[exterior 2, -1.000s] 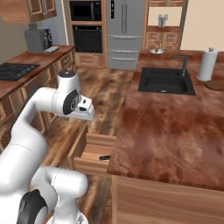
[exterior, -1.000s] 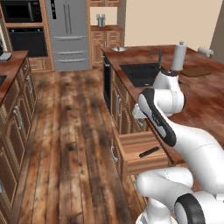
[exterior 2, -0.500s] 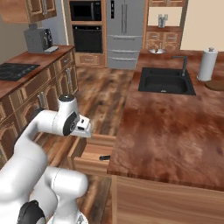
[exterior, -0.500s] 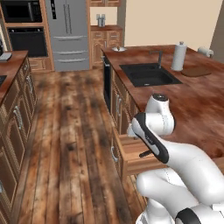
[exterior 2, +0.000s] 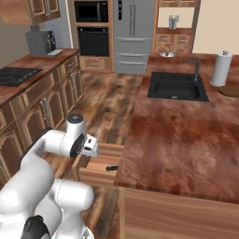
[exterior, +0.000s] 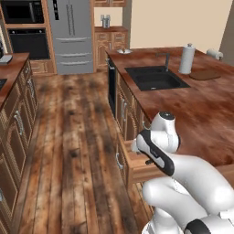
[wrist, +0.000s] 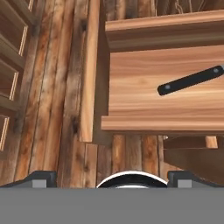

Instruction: Pick up the knife from the drawer and place it on the cutting board. Then place the meat from the plate to the cutting board.

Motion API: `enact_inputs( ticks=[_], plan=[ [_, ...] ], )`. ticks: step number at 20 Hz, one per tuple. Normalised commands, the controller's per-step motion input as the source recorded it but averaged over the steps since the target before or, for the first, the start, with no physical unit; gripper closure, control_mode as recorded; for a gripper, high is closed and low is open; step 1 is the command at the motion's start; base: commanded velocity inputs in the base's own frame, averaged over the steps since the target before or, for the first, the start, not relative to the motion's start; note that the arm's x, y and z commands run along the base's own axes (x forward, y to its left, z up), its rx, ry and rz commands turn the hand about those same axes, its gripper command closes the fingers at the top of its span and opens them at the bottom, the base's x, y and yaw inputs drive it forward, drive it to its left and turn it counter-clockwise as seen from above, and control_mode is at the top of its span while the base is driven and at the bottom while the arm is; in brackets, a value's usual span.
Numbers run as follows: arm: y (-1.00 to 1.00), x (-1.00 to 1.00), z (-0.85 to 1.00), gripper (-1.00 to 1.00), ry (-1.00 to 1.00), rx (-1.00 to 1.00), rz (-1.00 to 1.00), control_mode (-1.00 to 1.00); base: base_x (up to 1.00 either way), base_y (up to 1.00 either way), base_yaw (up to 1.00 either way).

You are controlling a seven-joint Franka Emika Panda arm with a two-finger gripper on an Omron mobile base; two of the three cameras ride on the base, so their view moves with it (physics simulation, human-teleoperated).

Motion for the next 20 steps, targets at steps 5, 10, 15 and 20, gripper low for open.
enact_inputs(
  ticks=[5,10,15,20],
  plan=[
    [0.00,0.38,-0.08,-1.00,-0.01,0.00,0.00,-1.00,0.00,0.00,0.00],
    [0.00,0.34,-0.18,-1.00,0.00,0.00,0.00,-1.00,0.00,0.00,0.00],
    [0.00,0.31,-0.26,-1.00,0.00,0.00,0.00,-1.00,0.00,0.00,0.00],
    [0.01,0.21,-0.35,-1.00,0.00,0.00,0.00,-1.00,0.00,0.00,0.00]
  ],
)
